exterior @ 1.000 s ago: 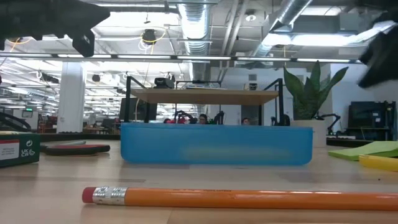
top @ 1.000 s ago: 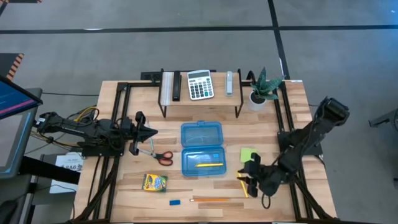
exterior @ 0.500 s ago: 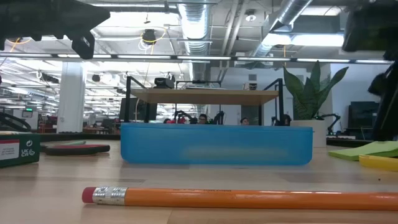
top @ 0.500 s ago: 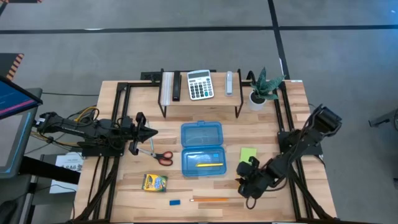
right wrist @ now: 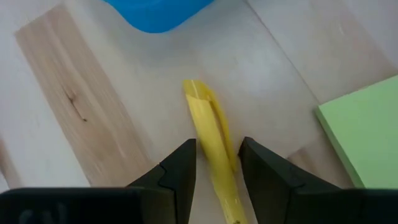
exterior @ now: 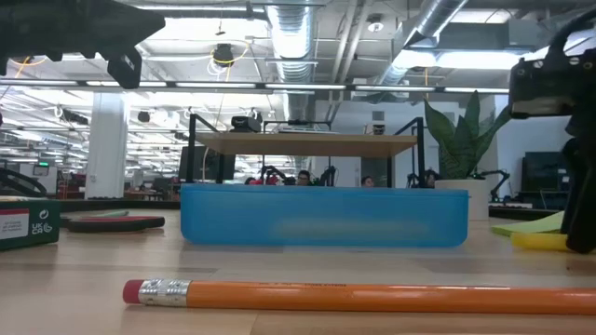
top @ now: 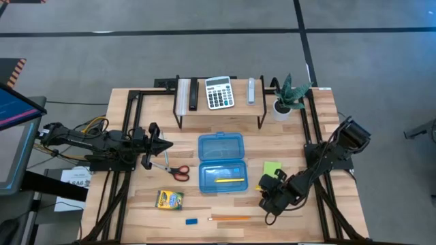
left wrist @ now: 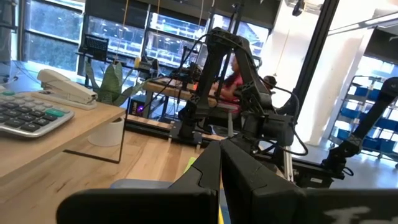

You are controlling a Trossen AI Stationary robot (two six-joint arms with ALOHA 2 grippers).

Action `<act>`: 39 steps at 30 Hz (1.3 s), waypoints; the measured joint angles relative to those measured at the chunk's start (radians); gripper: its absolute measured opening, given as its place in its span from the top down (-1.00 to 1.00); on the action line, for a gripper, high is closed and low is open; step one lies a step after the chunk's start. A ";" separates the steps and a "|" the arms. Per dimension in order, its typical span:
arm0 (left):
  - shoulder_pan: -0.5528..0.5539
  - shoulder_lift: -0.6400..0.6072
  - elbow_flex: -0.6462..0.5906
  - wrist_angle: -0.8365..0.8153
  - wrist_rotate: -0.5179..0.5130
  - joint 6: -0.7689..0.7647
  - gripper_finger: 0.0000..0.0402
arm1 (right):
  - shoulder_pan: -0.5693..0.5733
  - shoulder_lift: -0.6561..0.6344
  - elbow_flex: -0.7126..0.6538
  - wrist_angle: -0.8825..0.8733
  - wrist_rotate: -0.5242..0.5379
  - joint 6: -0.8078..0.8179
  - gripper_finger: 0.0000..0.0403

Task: Pack school essentials
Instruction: Put the yellow ballpoint pen into the blue supply box

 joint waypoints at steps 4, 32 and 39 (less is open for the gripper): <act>0.000 0.000 0.000 0.000 0.000 0.000 1.00 | 0.000 0.025 0.002 -0.031 -0.009 -0.027 0.30; 0.000 0.000 0.000 -0.005 -0.015 0.000 1.00 | -0.025 -0.149 -0.007 -0.067 0.026 -0.152 0.75; 0.000 0.000 0.000 -0.005 -0.032 0.001 1.00 | -0.096 -0.209 -0.006 0.029 0.083 -0.299 0.75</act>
